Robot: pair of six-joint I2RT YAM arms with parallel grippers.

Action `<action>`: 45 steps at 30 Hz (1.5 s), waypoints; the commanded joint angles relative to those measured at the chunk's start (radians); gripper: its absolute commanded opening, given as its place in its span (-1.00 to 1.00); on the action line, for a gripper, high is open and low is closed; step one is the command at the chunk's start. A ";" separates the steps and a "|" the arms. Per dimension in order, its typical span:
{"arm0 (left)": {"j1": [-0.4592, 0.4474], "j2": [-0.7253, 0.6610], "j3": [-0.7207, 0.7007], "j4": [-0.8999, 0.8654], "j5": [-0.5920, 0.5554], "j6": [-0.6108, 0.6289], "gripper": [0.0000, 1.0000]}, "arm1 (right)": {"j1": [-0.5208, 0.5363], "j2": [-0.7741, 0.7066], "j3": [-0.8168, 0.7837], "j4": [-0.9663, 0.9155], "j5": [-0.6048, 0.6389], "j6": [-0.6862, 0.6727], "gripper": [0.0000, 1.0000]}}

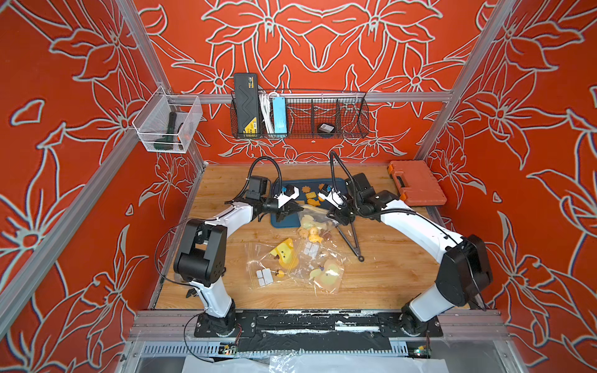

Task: Put the cookies into a resealable bag to prevent moisture
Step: Close the ziploc bag at the center of the board.

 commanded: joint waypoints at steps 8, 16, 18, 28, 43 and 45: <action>-0.003 -0.026 0.012 -0.018 0.034 0.020 -1.00 | 0.017 0.055 0.067 -0.020 -0.041 -0.018 -1.00; -0.003 -0.025 0.012 -0.018 0.033 0.020 -1.00 | 0.032 0.072 0.080 -0.020 -0.052 -0.018 -1.00; -0.002 -0.024 0.014 -0.018 0.033 0.020 -1.00 | 0.036 0.072 0.073 0.008 -0.031 -0.009 -0.64; -0.003 -0.025 0.014 -0.019 0.033 0.022 -1.00 | 0.048 0.088 0.085 0.052 -0.044 0.009 -1.00; -0.003 -0.024 0.014 -0.020 0.039 0.022 -1.00 | 0.058 0.132 0.143 0.041 -0.073 0.011 -1.00; -0.003 -0.024 0.015 -0.019 0.039 0.021 -1.00 | 0.062 0.136 0.138 0.064 -0.062 0.020 -0.44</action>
